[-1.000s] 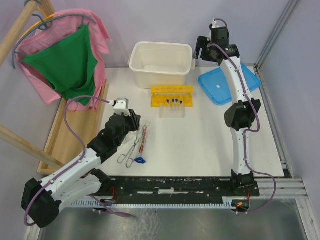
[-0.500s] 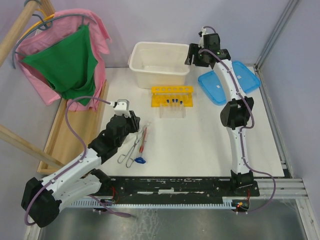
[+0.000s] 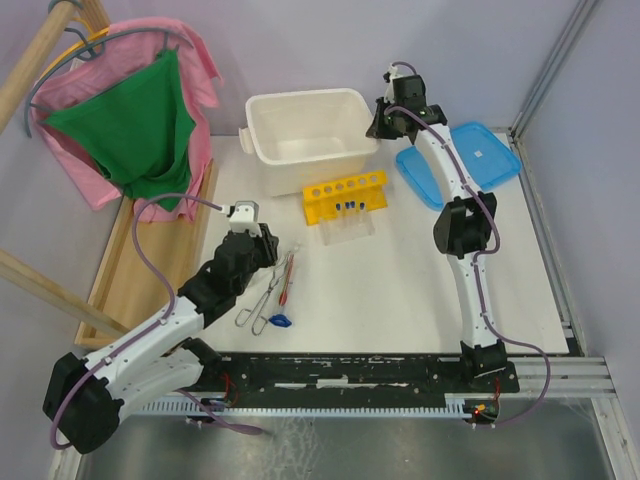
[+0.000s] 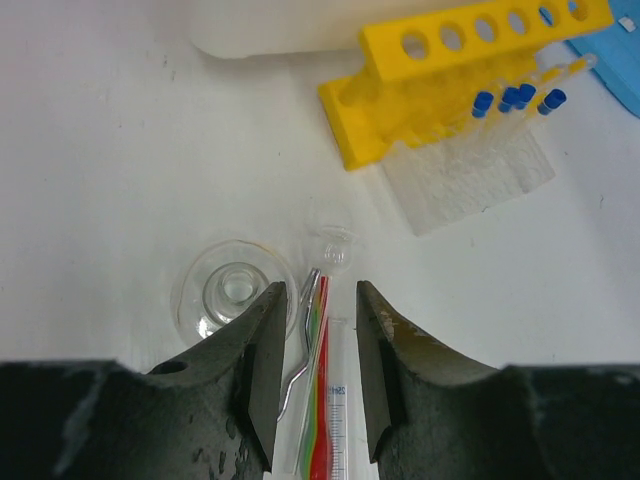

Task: Organize the chemistry lab equipment
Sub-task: Pick up the storage box at the center of the board.

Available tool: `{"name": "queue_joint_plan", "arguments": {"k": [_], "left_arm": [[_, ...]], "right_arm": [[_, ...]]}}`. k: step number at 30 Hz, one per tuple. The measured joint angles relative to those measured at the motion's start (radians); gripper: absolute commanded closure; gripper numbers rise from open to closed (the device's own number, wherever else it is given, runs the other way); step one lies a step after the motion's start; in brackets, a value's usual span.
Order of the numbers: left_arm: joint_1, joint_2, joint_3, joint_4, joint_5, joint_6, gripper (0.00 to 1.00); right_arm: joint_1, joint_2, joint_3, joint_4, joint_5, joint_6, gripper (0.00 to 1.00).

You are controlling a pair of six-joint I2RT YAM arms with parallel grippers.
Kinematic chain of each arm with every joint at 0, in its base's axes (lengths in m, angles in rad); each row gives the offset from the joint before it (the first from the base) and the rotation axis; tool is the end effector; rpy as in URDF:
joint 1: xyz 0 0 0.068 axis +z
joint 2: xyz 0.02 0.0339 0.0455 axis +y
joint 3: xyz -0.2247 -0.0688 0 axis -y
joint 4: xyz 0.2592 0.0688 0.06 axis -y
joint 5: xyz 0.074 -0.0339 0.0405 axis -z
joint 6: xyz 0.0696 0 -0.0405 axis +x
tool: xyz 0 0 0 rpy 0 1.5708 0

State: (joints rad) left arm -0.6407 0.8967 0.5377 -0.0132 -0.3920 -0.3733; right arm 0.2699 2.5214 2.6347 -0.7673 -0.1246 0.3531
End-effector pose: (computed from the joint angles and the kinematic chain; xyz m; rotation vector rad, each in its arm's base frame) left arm 0.2342 -0.1415 0.2039 -0.0021 1.9251 -0.3016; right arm 0.5443 0.1596 0.2460 0.0245 2.2617 0.4761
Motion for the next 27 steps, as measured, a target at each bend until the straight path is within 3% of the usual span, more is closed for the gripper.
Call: {"name": "queue_joint_plan", "arguments": {"k": [27], "left_arm": [[0.000, 0.006, -0.029, 0.007, 0.009, -0.001, 0.59]], "right_arm": [[0.017, -0.091, -0.240, 0.216, 0.108, 0.086, 0.99]]}}
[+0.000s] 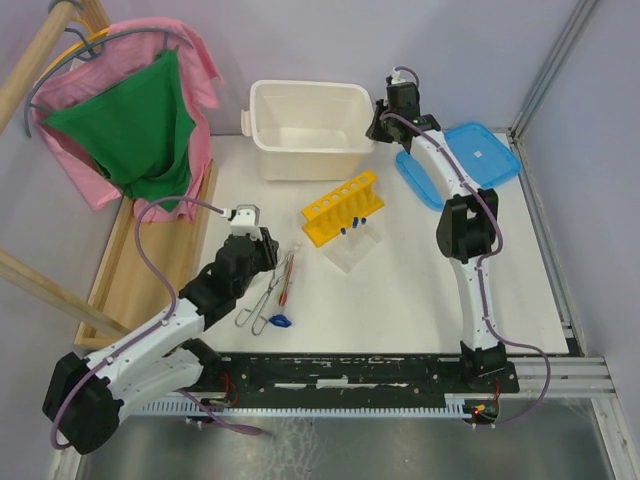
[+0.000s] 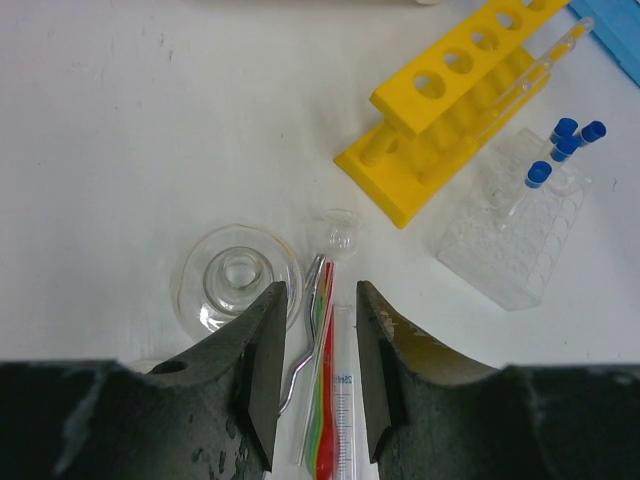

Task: Organize the chemistry lab equipment
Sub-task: Pick up the storage box at the center of the board.

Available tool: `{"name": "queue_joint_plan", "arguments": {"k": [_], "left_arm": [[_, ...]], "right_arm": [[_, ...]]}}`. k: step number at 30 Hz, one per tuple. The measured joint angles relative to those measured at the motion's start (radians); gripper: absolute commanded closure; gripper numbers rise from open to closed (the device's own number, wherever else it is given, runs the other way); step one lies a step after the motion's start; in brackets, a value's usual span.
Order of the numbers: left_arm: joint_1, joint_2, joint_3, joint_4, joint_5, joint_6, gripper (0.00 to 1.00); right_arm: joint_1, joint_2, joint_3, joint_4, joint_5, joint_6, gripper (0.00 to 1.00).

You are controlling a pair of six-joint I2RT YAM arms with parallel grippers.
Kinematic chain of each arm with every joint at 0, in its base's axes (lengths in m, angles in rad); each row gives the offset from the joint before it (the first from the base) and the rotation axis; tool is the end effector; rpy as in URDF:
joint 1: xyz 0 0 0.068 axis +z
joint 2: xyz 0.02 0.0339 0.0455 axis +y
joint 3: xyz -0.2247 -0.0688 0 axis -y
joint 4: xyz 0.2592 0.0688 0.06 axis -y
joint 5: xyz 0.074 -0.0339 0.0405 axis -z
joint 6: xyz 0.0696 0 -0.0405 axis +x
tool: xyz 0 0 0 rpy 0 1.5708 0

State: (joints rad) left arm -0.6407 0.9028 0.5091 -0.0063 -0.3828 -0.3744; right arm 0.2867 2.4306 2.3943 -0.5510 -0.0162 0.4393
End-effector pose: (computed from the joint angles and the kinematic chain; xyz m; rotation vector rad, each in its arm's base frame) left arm 0.2327 -0.1410 0.1919 0.0105 1.9518 -0.2959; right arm 0.5474 0.1626 0.2311 0.1575 2.1849 0.4332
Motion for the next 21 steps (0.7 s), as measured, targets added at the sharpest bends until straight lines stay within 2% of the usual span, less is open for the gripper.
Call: {"name": "queue_joint_plan", "arguments": {"k": [9, 21], "left_arm": [[0.000, -0.050, -0.026, -0.010, 0.023, -0.010, 0.60], [0.000, -0.147, -0.073, -0.029, 0.026, -0.010, 0.60]], "right_arm": [[0.003, -0.145, -0.177, 0.027, 0.115, 0.006, 0.99], [0.000, -0.307, -0.218, 0.044, 0.197, 0.005, 0.99]]}}
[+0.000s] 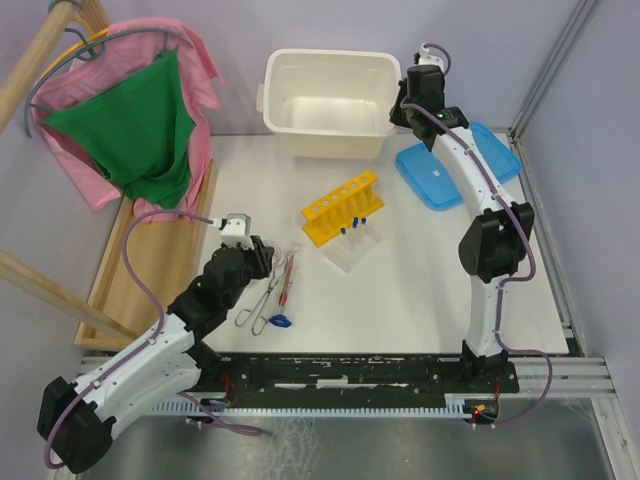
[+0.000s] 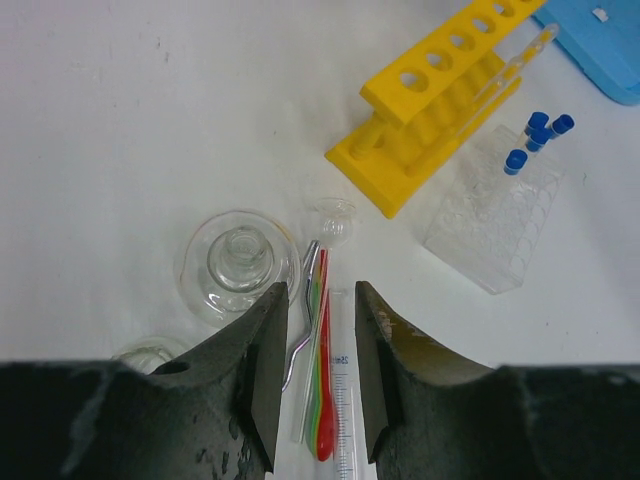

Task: Organize the chemistry lab equipment
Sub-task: Pick up the storage box at the center of the board, then place the storage box at the center of the board.

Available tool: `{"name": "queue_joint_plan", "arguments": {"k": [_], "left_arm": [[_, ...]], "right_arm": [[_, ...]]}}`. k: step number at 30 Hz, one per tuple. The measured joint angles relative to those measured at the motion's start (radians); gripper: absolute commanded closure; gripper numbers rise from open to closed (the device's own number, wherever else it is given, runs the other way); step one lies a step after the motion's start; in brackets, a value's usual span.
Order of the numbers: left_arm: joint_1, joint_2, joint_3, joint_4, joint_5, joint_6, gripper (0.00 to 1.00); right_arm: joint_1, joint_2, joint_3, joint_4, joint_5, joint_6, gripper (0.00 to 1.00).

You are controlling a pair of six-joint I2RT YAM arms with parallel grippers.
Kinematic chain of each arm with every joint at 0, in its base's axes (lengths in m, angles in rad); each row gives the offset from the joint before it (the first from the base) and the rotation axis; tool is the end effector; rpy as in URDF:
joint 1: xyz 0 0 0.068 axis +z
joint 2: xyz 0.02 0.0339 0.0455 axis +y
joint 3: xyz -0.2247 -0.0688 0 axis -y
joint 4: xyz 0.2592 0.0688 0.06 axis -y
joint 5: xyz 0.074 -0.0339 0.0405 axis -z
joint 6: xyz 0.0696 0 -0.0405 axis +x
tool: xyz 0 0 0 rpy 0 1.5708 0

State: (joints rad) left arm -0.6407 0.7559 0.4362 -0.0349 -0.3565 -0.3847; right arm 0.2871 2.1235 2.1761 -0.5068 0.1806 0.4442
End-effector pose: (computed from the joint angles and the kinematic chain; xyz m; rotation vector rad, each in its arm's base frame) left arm 0.2165 -0.1312 0.1948 0.0062 1.9177 -0.3510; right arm 0.5039 0.1357 0.3158 0.2731 2.0099 0.2810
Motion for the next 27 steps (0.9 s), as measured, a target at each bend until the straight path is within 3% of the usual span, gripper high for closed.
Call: {"name": "queue_joint_plan", "arguments": {"k": [7, 19, 27], "left_arm": [[0.000, -0.039, -0.002, -0.032, 0.000, -0.007, 0.61], [0.000, -0.077, 0.085, -0.211, -0.002, -0.045, 0.67], [0.000, -0.055, 0.253, -0.298, -0.001, -0.067, 0.68]], "right_arm": [[0.001, -0.226, -0.105, -0.079, 0.085, -0.055, 0.99], [-0.002, -0.915, -0.212, -0.420, 0.213, -0.120, 0.99], [-0.002, -1.249, -0.548, -0.707, 0.167, -0.121, 0.99]]}}
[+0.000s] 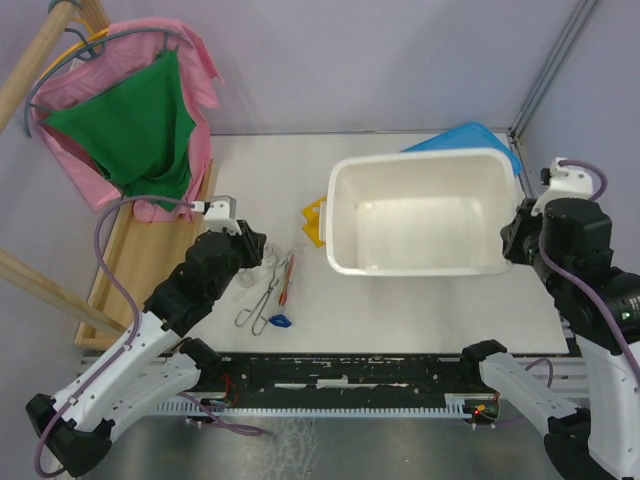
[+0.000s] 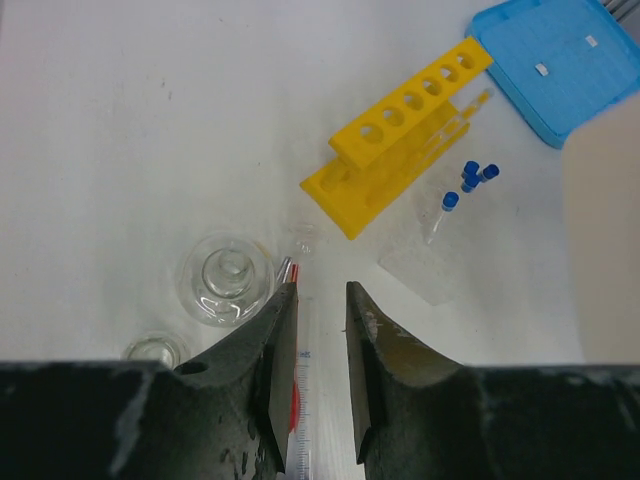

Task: Organize the chemistry lab equipment
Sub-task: Place the storage box at the center of the board, then move the test tube rack to the center of the board.

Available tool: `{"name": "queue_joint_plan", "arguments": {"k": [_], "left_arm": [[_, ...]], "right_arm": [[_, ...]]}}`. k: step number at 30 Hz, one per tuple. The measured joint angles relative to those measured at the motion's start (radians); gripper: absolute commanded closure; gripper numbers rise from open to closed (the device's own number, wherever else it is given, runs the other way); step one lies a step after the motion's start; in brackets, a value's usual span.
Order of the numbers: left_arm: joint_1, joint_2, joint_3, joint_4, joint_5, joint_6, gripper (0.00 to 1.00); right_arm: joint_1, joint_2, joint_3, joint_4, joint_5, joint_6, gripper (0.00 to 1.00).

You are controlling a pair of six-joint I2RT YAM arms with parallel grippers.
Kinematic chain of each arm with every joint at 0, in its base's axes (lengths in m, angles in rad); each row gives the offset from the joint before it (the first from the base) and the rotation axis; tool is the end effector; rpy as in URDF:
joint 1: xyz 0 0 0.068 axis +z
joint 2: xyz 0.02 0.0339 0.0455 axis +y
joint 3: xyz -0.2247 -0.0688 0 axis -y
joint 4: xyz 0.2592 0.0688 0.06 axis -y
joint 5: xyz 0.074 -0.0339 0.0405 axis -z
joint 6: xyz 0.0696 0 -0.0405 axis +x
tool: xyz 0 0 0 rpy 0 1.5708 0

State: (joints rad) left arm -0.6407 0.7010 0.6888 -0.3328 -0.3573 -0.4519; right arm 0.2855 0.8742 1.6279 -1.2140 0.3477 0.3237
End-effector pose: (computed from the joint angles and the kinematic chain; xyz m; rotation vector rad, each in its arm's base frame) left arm 0.2063 -0.1235 0.2682 -0.0610 1.9123 -0.4006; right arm 0.1494 0.0191 0.4450 0.2548 1.9856 0.0368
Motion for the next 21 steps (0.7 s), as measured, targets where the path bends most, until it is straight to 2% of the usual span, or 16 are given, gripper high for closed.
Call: {"name": "queue_joint_plan", "arguments": {"k": [5, 8, 16, 21], "left_arm": [[0.000, 0.071, 0.041, -0.012, 0.019, -0.004, 0.68], [0.000, 0.100, 0.041, -0.032, 0.026, -0.004, 0.68], [0.000, 0.157, 0.050, -0.029, 0.051, -0.004, 0.72], [-0.008, 0.266, 0.047, 0.008, 0.109, -0.004, 0.72]], "right_arm": [[0.000, -0.077, -0.206, -0.139, -0.023, -0.002, 0.99], [0.000, -0.108, -0.272, -0.171, -0.039, -0.001, 0.99], [0.000, -0.169, -0.383, -0.180, -0.049, 0.017, 0.99], [0.000, -0.239, -0.383, -0.198, 0.078, 0.053, 0.99]]}}
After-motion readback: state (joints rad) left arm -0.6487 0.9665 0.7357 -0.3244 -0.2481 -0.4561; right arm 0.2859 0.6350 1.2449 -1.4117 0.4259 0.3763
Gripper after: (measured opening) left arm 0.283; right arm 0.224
